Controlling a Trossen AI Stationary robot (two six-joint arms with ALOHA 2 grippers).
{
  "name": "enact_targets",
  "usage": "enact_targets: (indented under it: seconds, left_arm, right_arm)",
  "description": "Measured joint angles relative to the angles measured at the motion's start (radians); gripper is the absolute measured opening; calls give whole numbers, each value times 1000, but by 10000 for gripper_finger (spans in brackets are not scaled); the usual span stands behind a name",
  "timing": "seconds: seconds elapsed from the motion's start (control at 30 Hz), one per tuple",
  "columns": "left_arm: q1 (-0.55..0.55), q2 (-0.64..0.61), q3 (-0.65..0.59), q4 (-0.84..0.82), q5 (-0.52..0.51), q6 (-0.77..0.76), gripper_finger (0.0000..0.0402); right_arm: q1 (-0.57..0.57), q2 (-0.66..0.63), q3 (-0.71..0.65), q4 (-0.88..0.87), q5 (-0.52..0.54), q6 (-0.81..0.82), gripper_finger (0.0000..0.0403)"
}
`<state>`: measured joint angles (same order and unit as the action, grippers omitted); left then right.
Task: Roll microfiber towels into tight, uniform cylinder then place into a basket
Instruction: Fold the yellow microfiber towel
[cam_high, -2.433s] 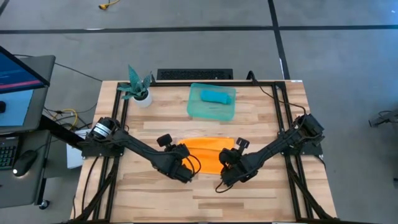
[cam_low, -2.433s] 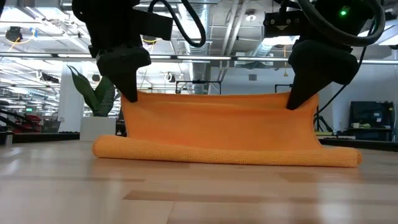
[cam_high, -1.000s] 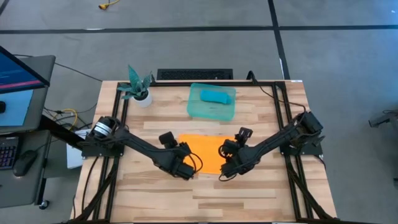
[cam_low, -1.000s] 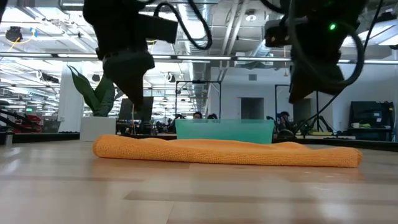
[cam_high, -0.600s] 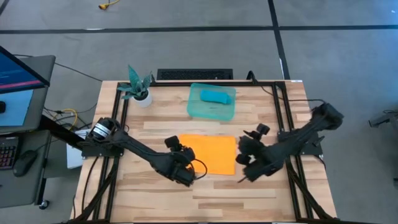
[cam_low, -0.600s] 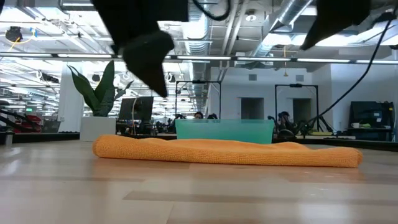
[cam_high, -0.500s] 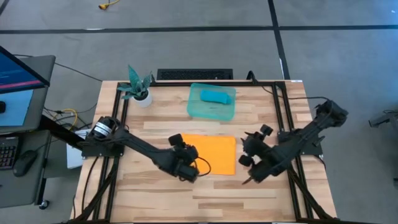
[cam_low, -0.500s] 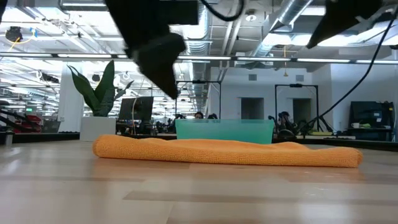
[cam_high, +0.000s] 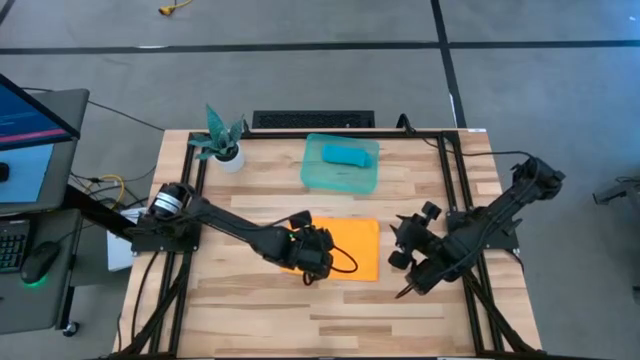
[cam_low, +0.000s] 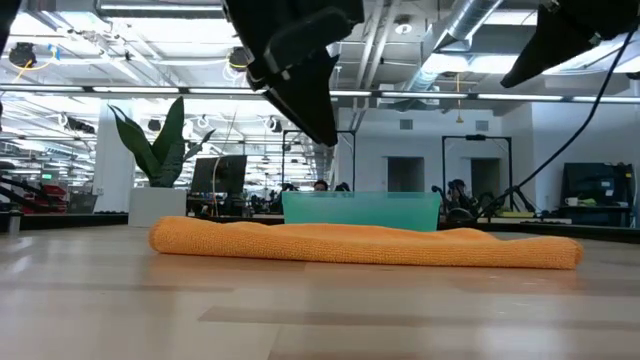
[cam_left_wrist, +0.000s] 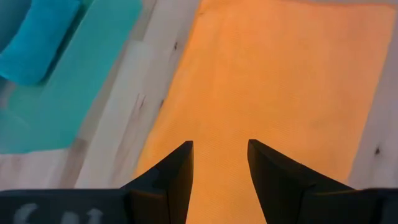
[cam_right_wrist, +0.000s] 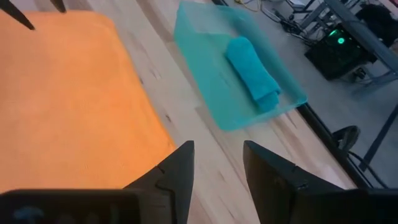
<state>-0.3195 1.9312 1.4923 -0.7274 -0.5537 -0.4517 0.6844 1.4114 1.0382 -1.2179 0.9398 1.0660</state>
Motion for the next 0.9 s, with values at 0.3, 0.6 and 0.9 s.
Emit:
enact_targets:
  seconds: [0.3, 0.6, 0.9]
  left_arm:
    - [-8, 0, 0, -19, 3, -9, 146]
    - [-6, 0, 0, -17, 7, -11, 146]
    - [-6, 0, 0, -16, 8, -12, 146]
  right_arm:
    - [-16, 17, 0, 46, 0, 0, 161]
    - [-32, 17, 0, 78, -1, 0, 162]
    - [-32, 17, 0, 83, -2, 0, 160]
